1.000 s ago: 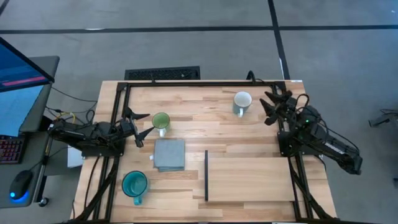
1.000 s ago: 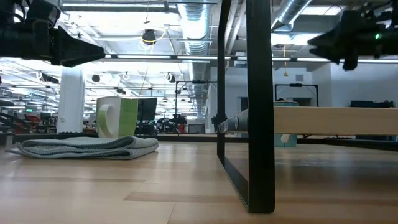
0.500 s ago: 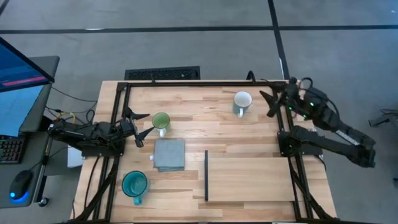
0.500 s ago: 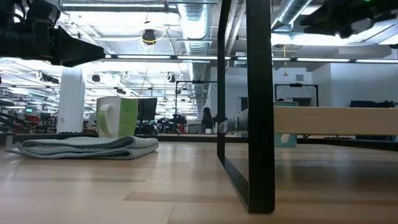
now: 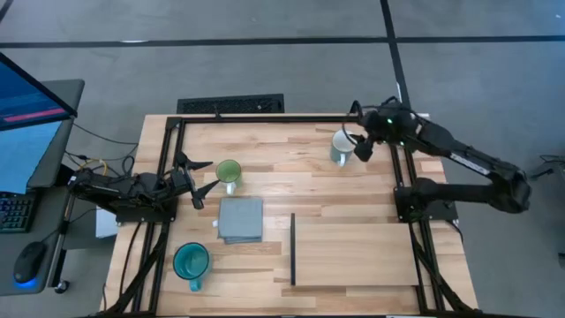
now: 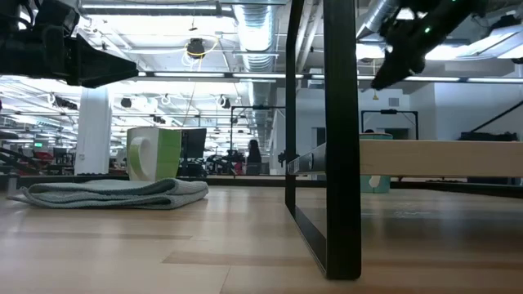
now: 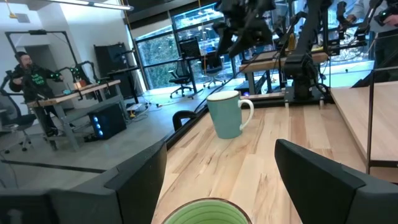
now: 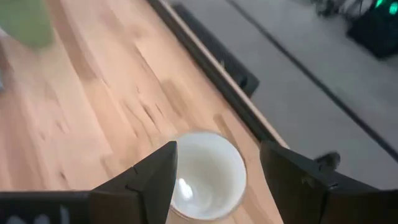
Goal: Stack small to large cups/mugs on shelf
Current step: Put the top blue mug on the shelf
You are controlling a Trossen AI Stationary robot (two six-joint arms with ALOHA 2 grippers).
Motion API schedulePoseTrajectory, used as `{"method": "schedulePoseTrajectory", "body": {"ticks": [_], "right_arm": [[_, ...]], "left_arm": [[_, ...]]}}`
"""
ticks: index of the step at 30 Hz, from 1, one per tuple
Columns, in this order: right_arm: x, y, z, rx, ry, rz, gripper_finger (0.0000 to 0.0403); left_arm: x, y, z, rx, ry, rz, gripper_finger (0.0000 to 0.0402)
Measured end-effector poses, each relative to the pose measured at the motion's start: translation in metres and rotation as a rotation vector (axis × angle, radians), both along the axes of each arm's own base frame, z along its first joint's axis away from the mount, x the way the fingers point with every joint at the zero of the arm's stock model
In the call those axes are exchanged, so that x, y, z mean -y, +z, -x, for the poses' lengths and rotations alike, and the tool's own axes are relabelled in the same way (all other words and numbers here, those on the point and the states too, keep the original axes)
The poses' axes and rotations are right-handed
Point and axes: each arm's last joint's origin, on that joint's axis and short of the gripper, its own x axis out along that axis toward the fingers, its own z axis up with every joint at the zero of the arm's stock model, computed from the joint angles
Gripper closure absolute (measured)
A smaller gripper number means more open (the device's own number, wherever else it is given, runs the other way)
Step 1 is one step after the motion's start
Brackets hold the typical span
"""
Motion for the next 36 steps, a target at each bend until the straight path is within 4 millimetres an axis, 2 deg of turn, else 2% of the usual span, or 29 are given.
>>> {"method": "schedulePoseTrajectory", "body": {"ticks": [7, 17, 36], "right_arm": [[0.035, -0.004, -0.006, -0.174, -0.127, -0.159, 0.0148], [0.078, -0.001, -0.022, -0.208, -0.215, -0.308, 0.0148], [0.101, -0.065, -0.063, -0.499, 0.028, -0.355, 0.0148]], "left_arm": [[0.000, 0.000, 0.000, 0.000, 0.000, 0.000, 0.0110], [0.000, 0.000, 0.000, 0.000, 0.000, 0.000, 0.0110], [0.000, 0.000, 0.000, 0.010, -0.001, 0.025, 0.0110]]}}
